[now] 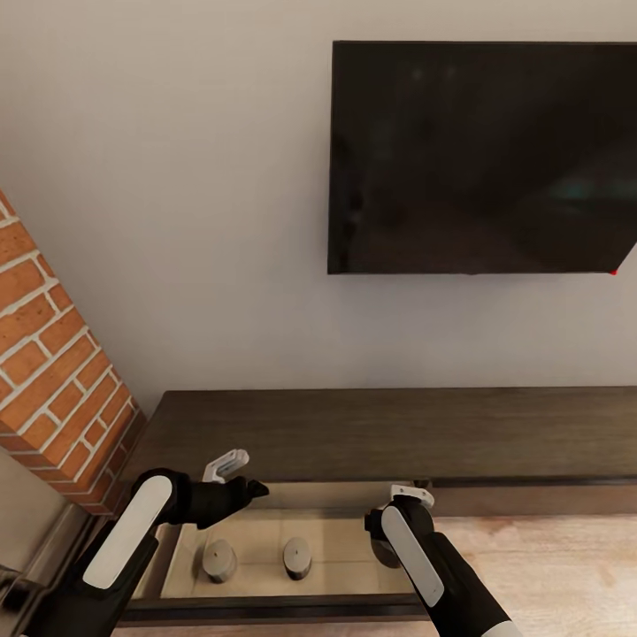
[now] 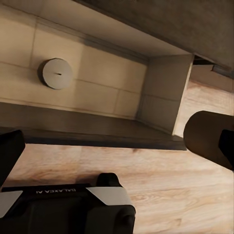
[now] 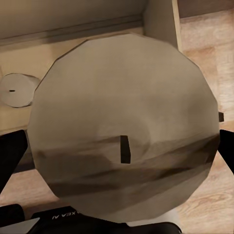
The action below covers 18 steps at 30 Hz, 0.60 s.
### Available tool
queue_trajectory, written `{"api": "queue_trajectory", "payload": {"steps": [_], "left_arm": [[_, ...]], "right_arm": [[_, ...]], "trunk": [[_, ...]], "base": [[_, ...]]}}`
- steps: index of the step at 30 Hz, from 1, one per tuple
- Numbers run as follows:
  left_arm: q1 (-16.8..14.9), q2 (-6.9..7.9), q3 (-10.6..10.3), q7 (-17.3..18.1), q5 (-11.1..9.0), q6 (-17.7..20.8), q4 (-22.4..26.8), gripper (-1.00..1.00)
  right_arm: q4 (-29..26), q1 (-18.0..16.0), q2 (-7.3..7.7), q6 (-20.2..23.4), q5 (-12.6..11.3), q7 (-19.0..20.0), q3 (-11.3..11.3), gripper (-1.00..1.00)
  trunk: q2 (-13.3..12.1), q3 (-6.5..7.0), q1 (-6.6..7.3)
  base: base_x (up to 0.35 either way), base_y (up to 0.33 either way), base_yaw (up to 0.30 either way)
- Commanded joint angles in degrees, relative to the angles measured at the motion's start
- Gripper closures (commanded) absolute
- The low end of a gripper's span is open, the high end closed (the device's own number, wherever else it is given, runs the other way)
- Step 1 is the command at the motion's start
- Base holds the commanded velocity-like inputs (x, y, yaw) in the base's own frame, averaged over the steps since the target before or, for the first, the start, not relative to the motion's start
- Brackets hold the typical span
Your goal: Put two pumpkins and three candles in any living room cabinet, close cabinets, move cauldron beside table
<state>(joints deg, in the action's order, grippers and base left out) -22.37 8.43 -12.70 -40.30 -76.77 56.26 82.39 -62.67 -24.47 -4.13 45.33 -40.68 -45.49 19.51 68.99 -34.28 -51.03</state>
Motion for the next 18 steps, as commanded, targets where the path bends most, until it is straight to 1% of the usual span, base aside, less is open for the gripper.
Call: {"api": "queue_trajectory", "payload": {"steps": [1, 8, 18], "left_arm": [[0.0, 0.00, -0.1, -0.6, -0.6, 0.0, 0.2, -1.00], [0.0, -0.16, -0.1, -0.9, -0.6, 0.0, 1.3, -1.00], [0.0, 0.01, -0.1, -1.2, -0.6, 0.0, 5.6, -1.00]], "right_arm": [[0.0, -0.1, 0.01, 0.1, -0.5, -0.6, 0.1, 1.00], [0.1, 0.0, 0.08, 0.2, -0.4, -0.6, 0.1, 1.00], [0.0, 0.0, 0.03, 0.0, -0.5, -0.6, 0.1, 1.00]], "trunk": [[0.5, -0.24, -0.23], [3.3, -1.50, -1.76], [7.3, -3.29, -3.96]], "base": [[0.000, 0.000, 0.000], [0.000, 0.000, 0.000], [0.000, 0.000, 0.000]]}}
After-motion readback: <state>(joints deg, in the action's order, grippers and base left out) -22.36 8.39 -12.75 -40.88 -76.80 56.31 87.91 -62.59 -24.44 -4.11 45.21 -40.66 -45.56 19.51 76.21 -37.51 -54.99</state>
